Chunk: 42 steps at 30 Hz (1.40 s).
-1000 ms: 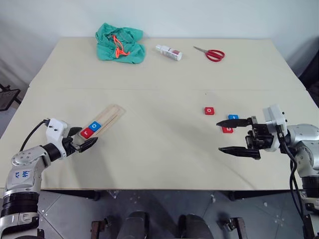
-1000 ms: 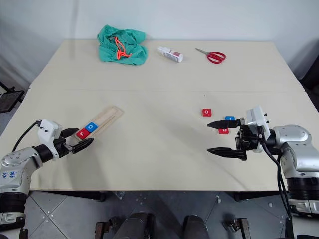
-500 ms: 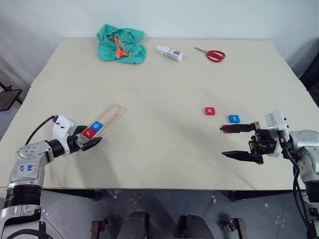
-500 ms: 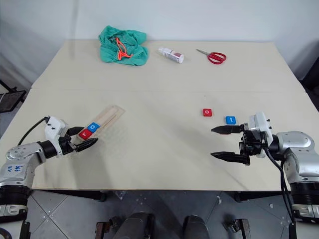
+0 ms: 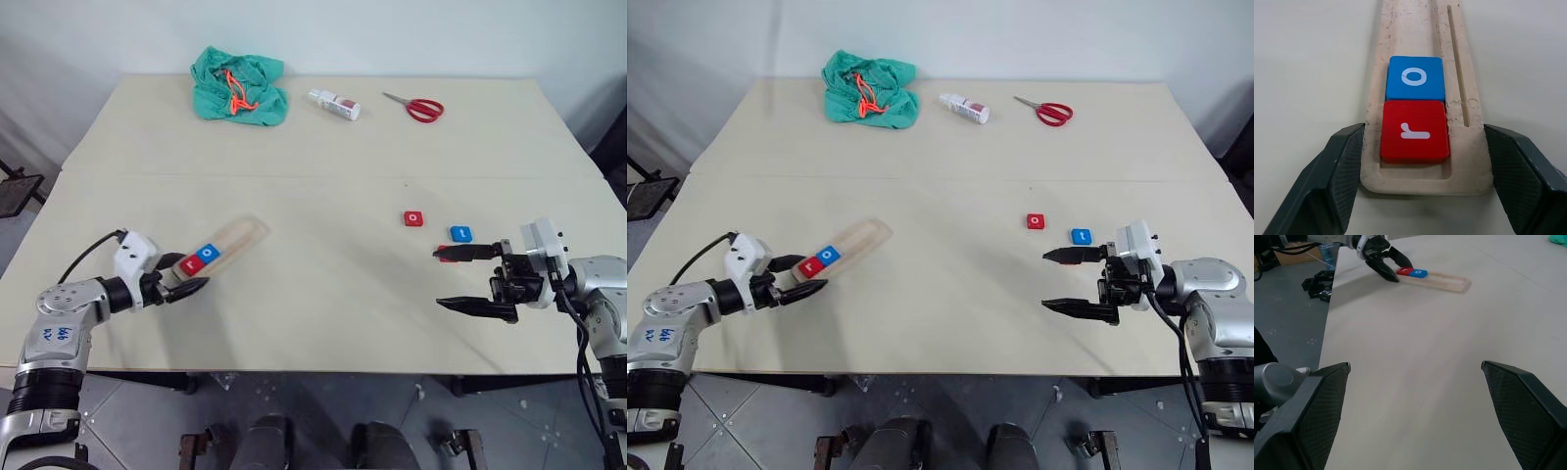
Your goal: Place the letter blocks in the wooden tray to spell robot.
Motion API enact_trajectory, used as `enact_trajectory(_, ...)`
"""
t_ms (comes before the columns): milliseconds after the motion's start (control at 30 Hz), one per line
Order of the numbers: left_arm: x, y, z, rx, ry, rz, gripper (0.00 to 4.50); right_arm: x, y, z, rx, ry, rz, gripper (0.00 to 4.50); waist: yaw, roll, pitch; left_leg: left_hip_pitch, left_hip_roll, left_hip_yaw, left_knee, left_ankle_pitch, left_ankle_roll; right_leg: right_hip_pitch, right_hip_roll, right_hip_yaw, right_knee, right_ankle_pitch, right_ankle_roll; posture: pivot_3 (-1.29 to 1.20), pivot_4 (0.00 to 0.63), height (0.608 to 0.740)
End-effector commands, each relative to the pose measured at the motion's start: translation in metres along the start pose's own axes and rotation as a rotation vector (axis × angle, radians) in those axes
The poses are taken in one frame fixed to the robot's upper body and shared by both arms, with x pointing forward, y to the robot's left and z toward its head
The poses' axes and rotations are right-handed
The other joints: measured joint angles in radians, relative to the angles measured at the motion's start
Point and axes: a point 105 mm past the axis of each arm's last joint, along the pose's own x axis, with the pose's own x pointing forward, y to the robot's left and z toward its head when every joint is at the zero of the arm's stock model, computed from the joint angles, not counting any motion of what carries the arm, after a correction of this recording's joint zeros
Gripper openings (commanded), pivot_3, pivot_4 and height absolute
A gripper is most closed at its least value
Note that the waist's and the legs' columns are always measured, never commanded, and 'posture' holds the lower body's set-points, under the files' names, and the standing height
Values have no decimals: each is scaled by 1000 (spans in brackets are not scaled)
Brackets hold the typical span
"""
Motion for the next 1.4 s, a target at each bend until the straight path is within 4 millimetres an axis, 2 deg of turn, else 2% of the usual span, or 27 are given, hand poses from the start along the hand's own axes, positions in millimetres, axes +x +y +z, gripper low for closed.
enact_trajectory(33, 17, -25, 17, 68, -25, -145, 3391, -11, 3, 9, -52, 1, 14, 4500, -1, 0, 0, 0, 0, 0, 0, 0, 0, 0, 0, 0, 0, 0, 0, 0, 150, 740)
enact_trajectory(300, 58, -62, 34, 209, -29, -385, 3391, -19, 10, 2, -41, 20, -32, 4500, 1, 0, 0, -1, 0, 1, 1, 0, 0, 0, 1, 0, -1, 0, 0, 0, 150, 740)
enact_trajectory(800, 102, -95, 53, 354, -73, -586, 3391, -32, 30, -4, -13, 38, -138, 4500, 0, -2, 1, -3, 0, 0, 2, 0, 0, -1, 2, -1, -2, 0, 0, 0, 150, 740)
enact_trajectory(1067, 108, -105, 54, 375, -71, -633, 3391, -33, 33, -4, -10, 39, -163, 4500, 0, -2, 1, -4, 0, 0, 3, 0, 1, -1, 2, -2, -2, 0, 0, 0, 150, 740)
enact_trajectory(1167, 108, -106, 54, 371, -62, -628, 4394, -33, 33, -4, -10, 39, -168, 4500, 0, -2, 1, -5, 0, -1, 3, 0, 1, -1, 1, -2, -2, 0, 0, 0, 150, 740)
enact_trajectory(1333, 102, -106, 59, 379, -75, -621, 4455, -32, 32, -4, -8, 39, -175, 4500, 0, -2, 1, -6, 0, -2, 3, 0, 1, -1, 2, -3, -2, 0, 0, 0, 150, 740)
enact_trajectory(1400, 94, -102, 64, 377, -84, -613, 4455, -32, 32, -4, -5, 38, -180, 4500, 0, -2, 1, -7, 0, -2, 4, 0, 1, -1, 2, -3, -2, 0, 0, 0, 150, 740)
